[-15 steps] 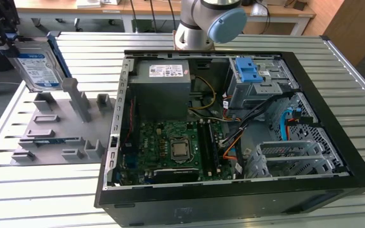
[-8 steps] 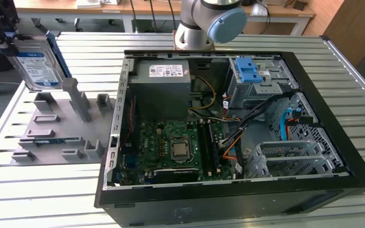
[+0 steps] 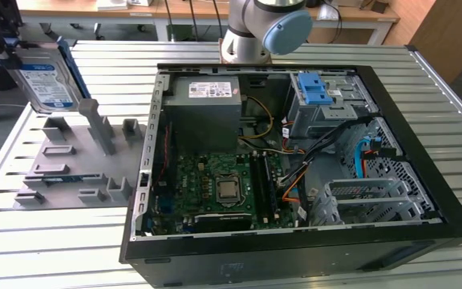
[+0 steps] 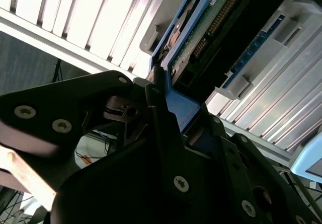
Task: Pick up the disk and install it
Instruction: 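Pick up the disk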
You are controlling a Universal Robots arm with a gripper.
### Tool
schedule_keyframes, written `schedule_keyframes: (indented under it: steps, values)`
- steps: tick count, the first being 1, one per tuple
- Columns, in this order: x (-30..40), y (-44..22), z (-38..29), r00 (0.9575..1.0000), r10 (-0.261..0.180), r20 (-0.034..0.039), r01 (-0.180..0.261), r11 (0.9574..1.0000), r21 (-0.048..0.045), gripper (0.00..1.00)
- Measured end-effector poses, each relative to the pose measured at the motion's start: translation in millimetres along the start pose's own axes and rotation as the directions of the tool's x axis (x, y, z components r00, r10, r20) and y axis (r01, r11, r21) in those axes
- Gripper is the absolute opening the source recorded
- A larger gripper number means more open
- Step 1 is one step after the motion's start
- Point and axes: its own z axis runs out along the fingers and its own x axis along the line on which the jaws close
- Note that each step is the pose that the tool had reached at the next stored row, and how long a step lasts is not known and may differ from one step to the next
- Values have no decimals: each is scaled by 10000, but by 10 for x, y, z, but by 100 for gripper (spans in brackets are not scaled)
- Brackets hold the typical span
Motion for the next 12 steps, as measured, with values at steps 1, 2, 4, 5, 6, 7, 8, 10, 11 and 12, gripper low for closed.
schedule_keyframes:
  steps: [1,2,4,5,6,7,8,10,11,12]
  values:
    - [0,0,-1,10000,0,0,0,10000,1,36]
    - [0,0,-6,10000,0,0,0,10000,0,36]
    - [0,0,-13,10000,0,0,0,10000,0,36]
    - [0,0,-14,10000,0,0,0,10000,0,36]
    - [0,0,-15,10000,0,-1,0,10000,-1,36]
    - [0,0,-17,10000,0,0,0,10000,-1,36]
    - [0,0,-18,10000,0,0,0,10000,0,36]
    - [0,0,-22,10000,0,0,0,10000,0,36]
    - [0,0,-24,10000,0,0,0,10000,0,36]
    - [0,0,-26,10000,0,-1,0,10000,0,36]
